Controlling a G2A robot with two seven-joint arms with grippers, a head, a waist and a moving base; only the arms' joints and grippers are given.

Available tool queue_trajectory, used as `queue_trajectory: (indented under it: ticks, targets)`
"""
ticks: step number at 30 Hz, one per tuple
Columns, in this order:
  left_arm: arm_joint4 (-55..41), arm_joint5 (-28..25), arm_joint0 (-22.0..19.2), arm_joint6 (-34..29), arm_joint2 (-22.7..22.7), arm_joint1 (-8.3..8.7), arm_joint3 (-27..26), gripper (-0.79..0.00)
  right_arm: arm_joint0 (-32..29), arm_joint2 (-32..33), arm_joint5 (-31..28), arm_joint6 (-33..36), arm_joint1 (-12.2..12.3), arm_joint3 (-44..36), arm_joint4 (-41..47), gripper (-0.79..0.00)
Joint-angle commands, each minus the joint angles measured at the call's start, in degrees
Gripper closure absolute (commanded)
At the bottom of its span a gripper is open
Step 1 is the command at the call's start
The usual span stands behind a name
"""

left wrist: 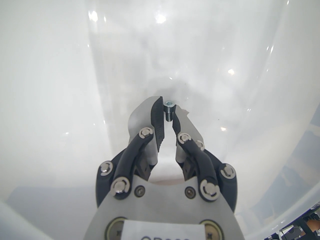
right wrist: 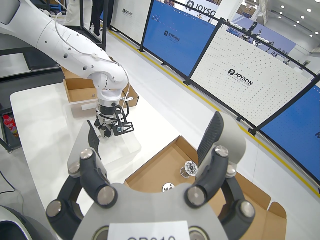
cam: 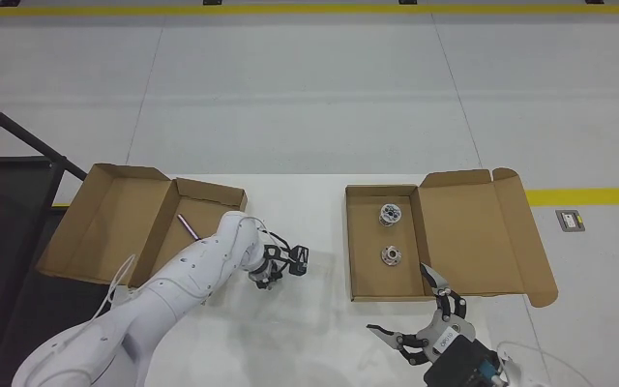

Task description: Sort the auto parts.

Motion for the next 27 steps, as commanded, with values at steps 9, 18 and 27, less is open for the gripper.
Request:
queue_trajectory:
  ticks: [9,18,27]
  targets:
    - [0.9,0.0,-1.3,10.3,-1.1,4.46,-2.1,0.0,0.0,0.0,0.0,0.0,0.0,0.0,0.0,-0.785]
    - [6.1,2.8,1.7,22.1,-7.6,14.04,-8.7,0.0,0.0,0.0,0.0,0.0,0.0,0.0,0.0,-0.785]
    - [7.5,16.0,16.5,24.3,-23.6,28.83,-25.9,0.0,0.0,0.0,0.0,0.0,0.0,0.0,0.0,-0.785]
